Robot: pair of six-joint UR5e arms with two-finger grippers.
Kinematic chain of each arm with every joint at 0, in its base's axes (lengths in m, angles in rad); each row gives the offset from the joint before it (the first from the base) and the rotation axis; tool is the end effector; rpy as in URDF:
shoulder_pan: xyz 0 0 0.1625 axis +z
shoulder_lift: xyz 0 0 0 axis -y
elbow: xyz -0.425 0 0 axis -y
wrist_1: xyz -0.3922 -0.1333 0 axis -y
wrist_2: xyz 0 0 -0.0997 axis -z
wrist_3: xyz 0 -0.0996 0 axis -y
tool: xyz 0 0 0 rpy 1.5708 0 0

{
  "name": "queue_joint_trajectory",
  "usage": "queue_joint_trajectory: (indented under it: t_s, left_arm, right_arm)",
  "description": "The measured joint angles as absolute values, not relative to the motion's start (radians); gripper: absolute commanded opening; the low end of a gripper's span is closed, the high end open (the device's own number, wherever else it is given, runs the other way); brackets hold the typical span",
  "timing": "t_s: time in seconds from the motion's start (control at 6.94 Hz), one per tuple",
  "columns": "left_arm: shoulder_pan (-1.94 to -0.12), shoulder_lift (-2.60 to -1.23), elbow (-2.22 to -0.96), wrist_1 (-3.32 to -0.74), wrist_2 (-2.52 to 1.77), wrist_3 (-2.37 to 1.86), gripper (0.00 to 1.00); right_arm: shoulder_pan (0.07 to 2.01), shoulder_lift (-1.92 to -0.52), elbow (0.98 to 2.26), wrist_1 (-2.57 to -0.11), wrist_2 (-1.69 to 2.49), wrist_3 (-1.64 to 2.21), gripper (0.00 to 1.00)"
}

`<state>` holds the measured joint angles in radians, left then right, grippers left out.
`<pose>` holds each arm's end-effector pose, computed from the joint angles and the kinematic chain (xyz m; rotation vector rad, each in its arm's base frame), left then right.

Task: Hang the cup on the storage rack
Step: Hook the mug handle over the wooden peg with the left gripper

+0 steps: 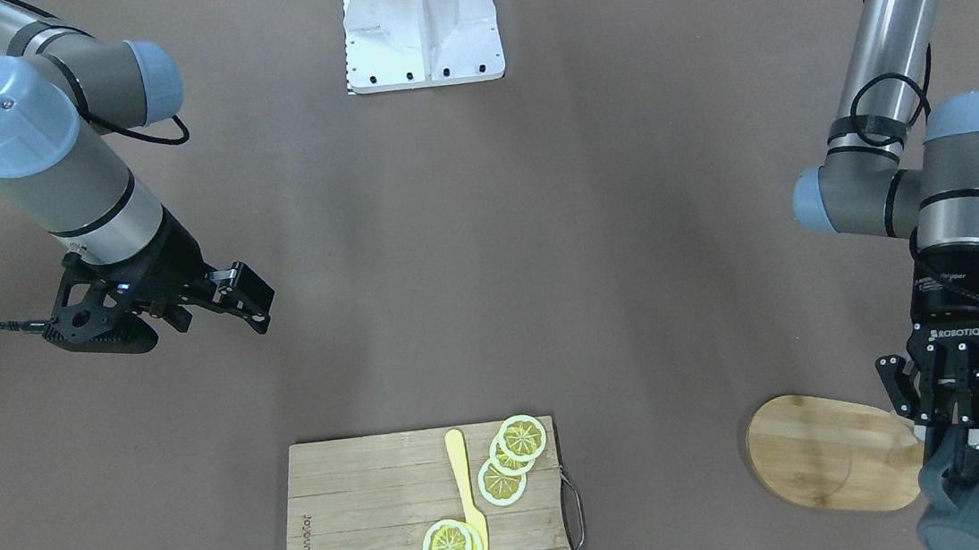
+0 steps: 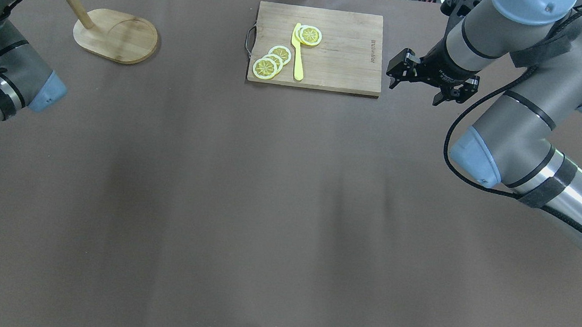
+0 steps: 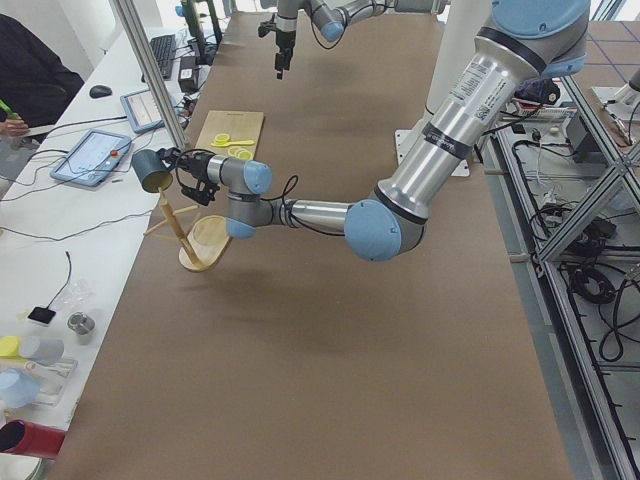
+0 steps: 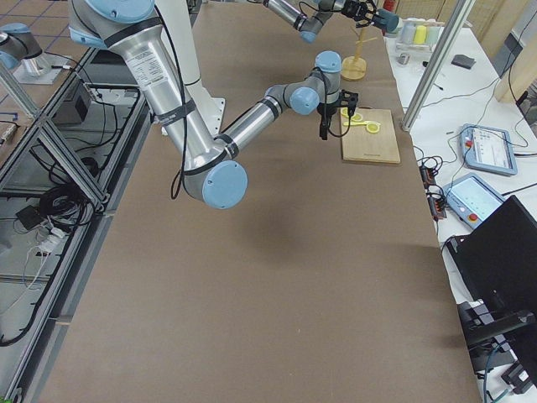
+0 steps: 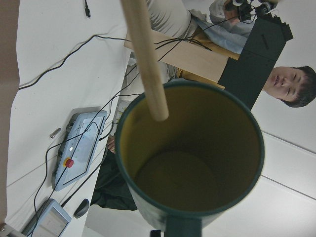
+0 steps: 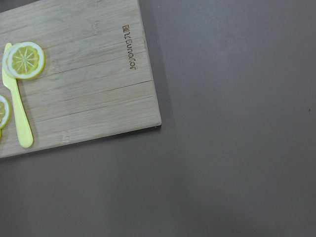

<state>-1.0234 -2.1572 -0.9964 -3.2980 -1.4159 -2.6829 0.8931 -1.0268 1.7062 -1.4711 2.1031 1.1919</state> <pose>0.2414 -0.6816 0.3970 0.0436 2.0692 -1.6050 -0.3470 -0.5632 0.2707 0.0455 -0.9127 0.2708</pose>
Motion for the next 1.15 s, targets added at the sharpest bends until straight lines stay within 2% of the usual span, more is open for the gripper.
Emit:
queue_joint_trajectory:
  t_s: [1.15]
  left_arm:
    - [-1.016, -2.075, -1.058, -3.319, -1.449, -2.700, 0.00]
  right_arm:
    - [0.880, -1.031, 1.712, -1.474, 2.092, 1.192, 1.00]
